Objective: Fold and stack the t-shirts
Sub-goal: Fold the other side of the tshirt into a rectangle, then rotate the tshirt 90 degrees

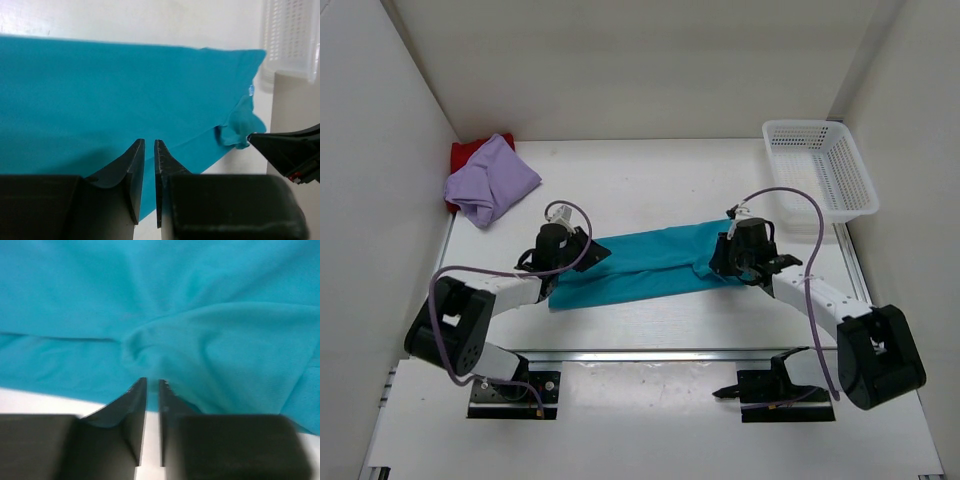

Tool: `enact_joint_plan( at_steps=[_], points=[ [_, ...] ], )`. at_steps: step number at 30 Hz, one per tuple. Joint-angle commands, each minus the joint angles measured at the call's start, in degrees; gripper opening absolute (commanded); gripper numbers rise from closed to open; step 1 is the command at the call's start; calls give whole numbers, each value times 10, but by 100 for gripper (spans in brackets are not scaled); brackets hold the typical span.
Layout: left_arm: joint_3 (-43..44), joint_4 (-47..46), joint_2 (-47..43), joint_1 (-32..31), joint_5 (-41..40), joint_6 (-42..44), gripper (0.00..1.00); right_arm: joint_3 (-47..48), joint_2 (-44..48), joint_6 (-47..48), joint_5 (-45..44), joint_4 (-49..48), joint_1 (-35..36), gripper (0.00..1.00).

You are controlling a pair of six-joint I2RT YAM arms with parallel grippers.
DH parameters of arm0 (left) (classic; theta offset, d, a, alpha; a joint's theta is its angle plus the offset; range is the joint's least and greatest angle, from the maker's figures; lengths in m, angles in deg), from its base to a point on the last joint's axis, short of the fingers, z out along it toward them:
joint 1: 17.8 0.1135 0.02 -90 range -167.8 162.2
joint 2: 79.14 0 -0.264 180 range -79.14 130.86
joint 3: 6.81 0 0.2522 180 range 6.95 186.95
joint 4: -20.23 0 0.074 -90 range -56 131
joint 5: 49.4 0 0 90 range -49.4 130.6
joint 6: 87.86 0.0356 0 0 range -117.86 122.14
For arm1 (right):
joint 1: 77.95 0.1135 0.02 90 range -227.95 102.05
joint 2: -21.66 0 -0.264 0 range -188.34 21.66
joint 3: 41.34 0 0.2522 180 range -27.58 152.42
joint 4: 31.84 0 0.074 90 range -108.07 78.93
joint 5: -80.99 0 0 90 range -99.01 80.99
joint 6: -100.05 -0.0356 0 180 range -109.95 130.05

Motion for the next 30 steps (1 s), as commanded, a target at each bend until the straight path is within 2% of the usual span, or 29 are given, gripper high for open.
enact_joint_plan(
  at_steps=[1, 5, 10, 14, 17, 19, 22, 25, 30],
  points=[
    [-2, -38, 33, -4, 15, -12, 24, 17, -52, 3, -54, 2, 7, 11],
    [-9, -41, 45, 0, 26, -10, 23, -1, -56, -3, -48, -2, 34, 0],
    [-11, -35, 29, 10, 27, -5, 23, -15, -41, -6, -14, 20, 66, 2],
    [-5, -38, 20, 9, 43, -12, 23, -1, -15, 5, 5, 35, 38, 13],
    [6, -16, 3, -10, 32, 3, 24, 12, 26, 7, 14, 31, 3, 15],
    [17, -3, -1, -30, 5, 22, 24, 11, 41, -8, 14, 7, -32, 14],
    [33, -3, 21, -50, 1, 22, 24, 4, 22, -21, -4, -23, -64, 5],
    [30, -20, 54, -33, 27, 6, 23, -34, -6, -41, -16, -50, -76, 0],
    [-67, -109, 55, 72, 78, -63, 22, -129, 1, -76, 0, -91, -101, 0]
  ],
)
